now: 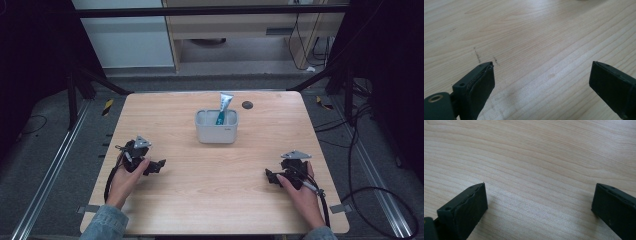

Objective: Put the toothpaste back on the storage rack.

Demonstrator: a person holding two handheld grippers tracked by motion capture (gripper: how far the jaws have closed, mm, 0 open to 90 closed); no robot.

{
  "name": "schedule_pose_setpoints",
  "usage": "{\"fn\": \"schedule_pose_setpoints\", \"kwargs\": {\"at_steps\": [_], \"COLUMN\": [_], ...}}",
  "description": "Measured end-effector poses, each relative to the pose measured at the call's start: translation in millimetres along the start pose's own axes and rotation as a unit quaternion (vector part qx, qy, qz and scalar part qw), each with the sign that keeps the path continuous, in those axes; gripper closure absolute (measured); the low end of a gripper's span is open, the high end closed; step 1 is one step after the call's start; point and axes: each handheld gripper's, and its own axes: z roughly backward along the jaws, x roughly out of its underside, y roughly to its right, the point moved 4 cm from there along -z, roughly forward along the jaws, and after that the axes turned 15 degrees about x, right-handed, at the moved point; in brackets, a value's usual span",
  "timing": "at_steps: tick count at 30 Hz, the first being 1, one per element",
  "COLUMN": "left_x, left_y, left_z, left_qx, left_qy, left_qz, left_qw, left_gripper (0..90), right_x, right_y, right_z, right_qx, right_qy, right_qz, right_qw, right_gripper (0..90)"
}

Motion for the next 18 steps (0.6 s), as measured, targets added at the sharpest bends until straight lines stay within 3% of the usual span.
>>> {"fn": "schedule_pose_setpoints", "kwargs": {"at_steps": [11,18], "left_x": [8.8,13.3], "left_y": [-23.7,-28.4], "left_z": [-7.2,-11.3], "left_qx": [-0.023,-0.025], "left_qy": [0.001,0.004], "left_qz": [0.026,0.033], "left_qw": [0.9994,0.9991], "left_gripper": [5.4,4.8], "right_x": [0.0,0.0], "right_y": [-0.1,-0.1], "right_z": [0.0,0.1], "right_qx": [0.0,0.0], "right_qy": [0.0,0.0], "right_qz": [0.0,0.0], "right_qw": [1.0,1.0], "right_gripper": [0.6,0.6]}}
